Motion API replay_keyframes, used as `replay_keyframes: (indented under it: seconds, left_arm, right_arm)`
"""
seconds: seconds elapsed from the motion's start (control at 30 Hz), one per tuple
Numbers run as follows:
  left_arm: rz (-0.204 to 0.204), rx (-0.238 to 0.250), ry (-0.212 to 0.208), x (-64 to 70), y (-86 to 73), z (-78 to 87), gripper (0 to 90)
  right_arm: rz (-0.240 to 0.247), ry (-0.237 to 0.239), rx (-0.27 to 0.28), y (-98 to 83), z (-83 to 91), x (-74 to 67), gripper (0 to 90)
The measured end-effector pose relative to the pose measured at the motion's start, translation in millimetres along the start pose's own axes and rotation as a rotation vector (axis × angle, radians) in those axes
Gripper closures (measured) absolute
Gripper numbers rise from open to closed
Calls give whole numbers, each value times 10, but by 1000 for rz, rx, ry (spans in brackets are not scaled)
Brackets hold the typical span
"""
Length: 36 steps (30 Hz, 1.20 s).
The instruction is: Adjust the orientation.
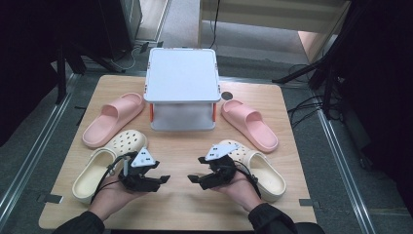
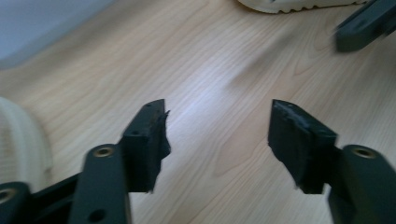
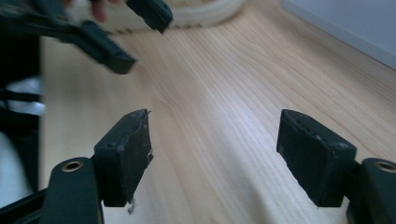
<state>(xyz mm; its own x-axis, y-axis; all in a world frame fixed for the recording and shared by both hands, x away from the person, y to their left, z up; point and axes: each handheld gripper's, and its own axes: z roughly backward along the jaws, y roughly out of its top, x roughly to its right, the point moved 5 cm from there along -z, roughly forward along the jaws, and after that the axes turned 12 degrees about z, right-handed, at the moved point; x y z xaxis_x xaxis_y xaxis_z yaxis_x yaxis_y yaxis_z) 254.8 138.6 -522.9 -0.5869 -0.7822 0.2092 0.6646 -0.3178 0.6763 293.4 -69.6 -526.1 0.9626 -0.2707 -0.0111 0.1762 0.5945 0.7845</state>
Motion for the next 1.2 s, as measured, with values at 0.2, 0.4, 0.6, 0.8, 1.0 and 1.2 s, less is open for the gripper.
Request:
replay_keyframes:
  seconds: [0.2, 0.4, 0.6, 0.8, 1.0, 1.2]
  left_arm:
    - [15, -17, 6, -135, 61, 63, 457]
    - [67, -65, -51, -208, 70, 94, 431]
    - [68, -71, -60, -247, 66, 140, 446]
    - [75, -67, -78, -288, 81, 252, 416]
    - [112, -81, -40, -385, 47, 387, 456]
    - [138, -75, 2, -473, 5, 552, 471]
  right_arm:
    - [-59, 66, 11, -3, 110, -1, 449]
    - [4, 50, 25, 21, 119, -106, 472]
    - [-47, 79, -55, 17, 77, -121, 478]
    - [-47, 56, -61, 44, 81, -96, 464]
    - [-62, 62, -79, 30, 65, -80, 446]
    - [-81, 74, -84, 40, 36, -42, 443]
